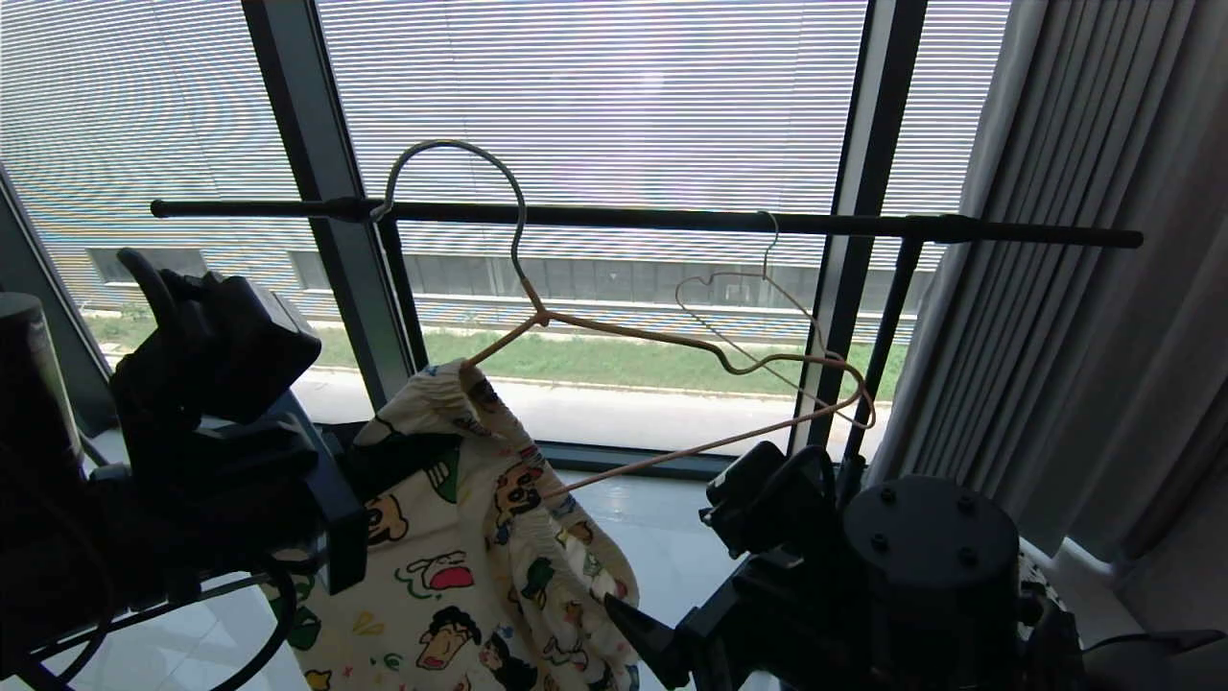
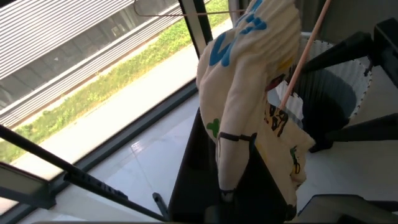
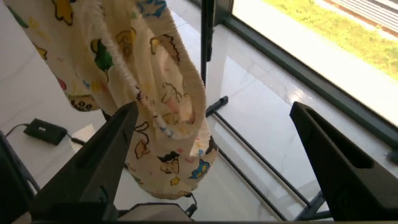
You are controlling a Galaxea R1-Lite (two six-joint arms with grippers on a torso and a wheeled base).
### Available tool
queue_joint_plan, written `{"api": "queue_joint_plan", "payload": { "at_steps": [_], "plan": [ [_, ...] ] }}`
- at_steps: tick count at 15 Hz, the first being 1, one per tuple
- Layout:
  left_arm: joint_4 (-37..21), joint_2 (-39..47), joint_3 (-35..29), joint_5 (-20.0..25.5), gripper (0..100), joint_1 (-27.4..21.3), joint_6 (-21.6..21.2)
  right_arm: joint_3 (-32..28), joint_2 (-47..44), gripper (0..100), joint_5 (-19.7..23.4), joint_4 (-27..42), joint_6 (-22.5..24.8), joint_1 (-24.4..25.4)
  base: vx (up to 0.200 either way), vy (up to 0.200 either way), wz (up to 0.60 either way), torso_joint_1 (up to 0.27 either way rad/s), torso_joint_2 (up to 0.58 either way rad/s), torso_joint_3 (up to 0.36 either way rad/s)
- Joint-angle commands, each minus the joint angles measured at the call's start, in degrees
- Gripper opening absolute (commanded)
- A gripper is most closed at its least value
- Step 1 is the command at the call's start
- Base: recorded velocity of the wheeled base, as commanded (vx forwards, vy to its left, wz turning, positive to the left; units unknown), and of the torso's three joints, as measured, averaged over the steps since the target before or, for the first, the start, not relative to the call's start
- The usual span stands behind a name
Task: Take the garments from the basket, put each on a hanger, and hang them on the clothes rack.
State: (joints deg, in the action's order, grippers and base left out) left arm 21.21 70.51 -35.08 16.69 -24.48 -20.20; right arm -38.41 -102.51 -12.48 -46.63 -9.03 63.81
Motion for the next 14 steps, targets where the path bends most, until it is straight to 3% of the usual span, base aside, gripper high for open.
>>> {"api": "queue_joint_plan", "payload": {
  "at_steps": [1, 6, 14],
  "plan": [
    [0.1, 0.5, -0.5, 0.0, 0, 0.0, 0.0, -4.9, -6.6, 100, -4.0, -0.2, -3.1, 0.1, 0.000, 0.000, 0.00, 0.000, 0.00, 0.000],
    [0.1, 0.4, -0.5, 0.0, 0, -0.8, 0.0, -5.0, -8.7, 100, -6.9, -0.2, -3.6, 0.1, 0.000, 0.000, 0.00, 0.000, 0.00, 0.000],
    [0.2, 1.2, -0.2, -1.9, 0, -0.3, -0.8, -4.6, -11.2, 100, -16.4, -0.1, -2.0, -2.0, 0.000, 0.000, 0.00, 0.000, 0.00, 0.000]
  ]
}}
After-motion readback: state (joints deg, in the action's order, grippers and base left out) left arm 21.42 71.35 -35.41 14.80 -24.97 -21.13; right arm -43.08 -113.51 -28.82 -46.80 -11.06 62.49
